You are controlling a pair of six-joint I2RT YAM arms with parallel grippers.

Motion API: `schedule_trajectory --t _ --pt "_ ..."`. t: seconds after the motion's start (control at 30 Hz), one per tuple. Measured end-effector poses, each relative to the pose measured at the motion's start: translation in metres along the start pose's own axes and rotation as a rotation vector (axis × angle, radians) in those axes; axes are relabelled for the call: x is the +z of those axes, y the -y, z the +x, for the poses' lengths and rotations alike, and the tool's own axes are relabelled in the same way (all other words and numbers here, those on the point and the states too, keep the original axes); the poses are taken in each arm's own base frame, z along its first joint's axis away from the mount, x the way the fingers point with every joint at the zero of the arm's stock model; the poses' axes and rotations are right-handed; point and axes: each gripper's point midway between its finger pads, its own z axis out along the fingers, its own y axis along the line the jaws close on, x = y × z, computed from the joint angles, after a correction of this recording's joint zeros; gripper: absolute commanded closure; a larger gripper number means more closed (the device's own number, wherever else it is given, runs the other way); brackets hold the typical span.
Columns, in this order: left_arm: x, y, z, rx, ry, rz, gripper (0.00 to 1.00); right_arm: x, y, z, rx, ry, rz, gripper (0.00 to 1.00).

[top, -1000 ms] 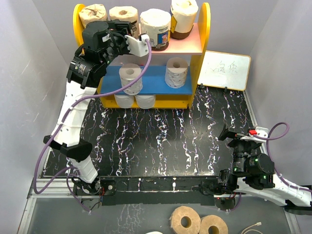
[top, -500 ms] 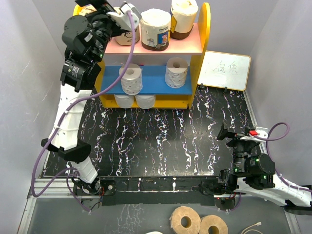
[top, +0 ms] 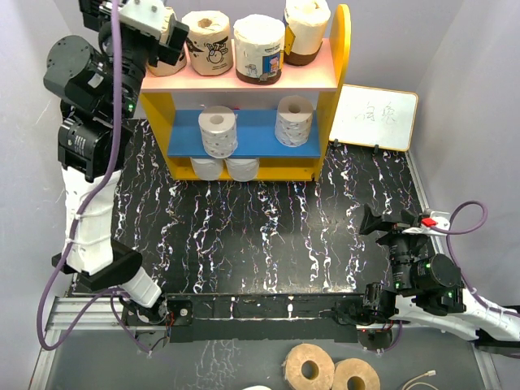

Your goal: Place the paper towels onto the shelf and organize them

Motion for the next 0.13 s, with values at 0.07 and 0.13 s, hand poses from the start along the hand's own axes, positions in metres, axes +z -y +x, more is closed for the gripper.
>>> schedule_trajectory --t 0.07,0.13 --pt "-0.002 -0.008 -0.006 -0.034 0.014 -0.032 0.01 0.000 -0.001 0.000 -0.003 -0.001 -0.004 0.01" --pt "-0.004 -0.014 -0.010 -0.050 0.024 -0.059 0.01 0.000 -0.001 0.000 -0.007 -0.002 -0.008 0.01"
